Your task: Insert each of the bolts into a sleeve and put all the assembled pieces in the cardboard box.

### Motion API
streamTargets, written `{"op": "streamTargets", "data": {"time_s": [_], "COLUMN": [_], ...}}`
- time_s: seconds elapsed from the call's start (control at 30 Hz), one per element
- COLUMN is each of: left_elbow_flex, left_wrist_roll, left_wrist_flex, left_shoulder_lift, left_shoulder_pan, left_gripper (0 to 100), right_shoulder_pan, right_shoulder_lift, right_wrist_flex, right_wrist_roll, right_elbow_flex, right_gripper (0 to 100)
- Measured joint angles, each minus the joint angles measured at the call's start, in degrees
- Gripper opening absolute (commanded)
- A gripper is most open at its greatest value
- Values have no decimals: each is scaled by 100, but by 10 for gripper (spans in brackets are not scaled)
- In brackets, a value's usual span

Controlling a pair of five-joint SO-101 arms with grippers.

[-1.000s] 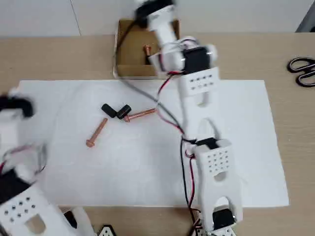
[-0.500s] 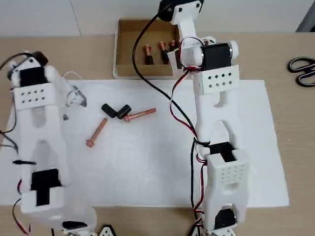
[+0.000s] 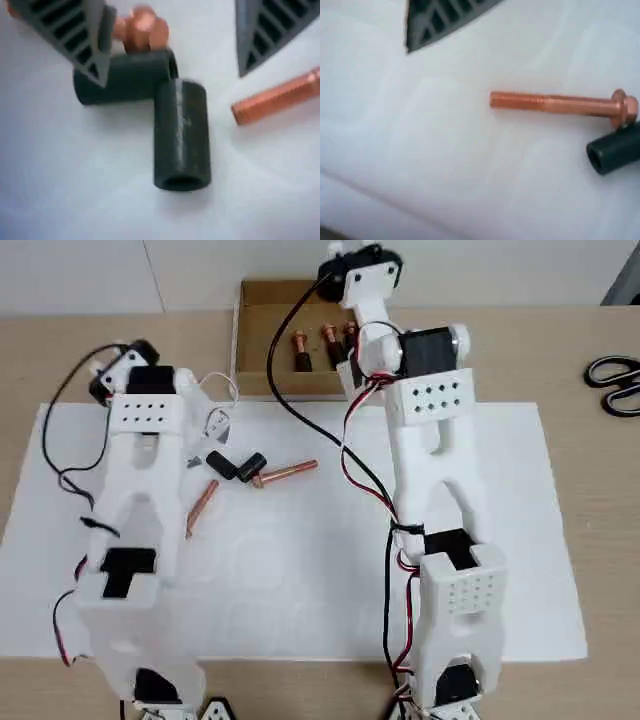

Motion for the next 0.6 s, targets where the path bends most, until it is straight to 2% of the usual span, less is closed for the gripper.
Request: {"op": "streamTargets", "data": {"time_s": [0.43, 0.57, 0.6], "left_elbow_flex": [0, -211, -334], "left_wrist_roll": [334, 316, 316], "left_wrist_flex": [-484, -563, -571], "left_shoulder_lift": [1037, 1459, 1530], "left_shoulder_pan": [26, 53, 70], "left_gripper": [153, 0, 14], "right_shoulder_pan": [-158, -158, -149], "right_shoulder_lift": [-26, -26, -26], "right_wrist_flex": [0, 0, 0], "right_wrist_roll": [0, 0, 0], "right_elbow_flex": [18, 18, 18], "right_gripper": [414, 414, 414]}}
